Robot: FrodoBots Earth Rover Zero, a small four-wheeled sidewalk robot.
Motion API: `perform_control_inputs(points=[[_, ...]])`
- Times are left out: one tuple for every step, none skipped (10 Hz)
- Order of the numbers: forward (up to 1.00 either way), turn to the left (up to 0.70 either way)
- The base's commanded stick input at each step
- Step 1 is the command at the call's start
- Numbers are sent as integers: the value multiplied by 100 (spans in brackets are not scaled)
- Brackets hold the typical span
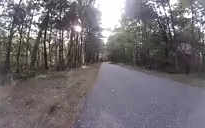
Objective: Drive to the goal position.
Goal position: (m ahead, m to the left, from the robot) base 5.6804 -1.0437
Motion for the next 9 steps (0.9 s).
perform_control_inputs(points=[[5, 0], [5, 0], [4, 0], [5, 0], [5, 0], [5, 0], [5, 0], [5, 0], [5, 0]])
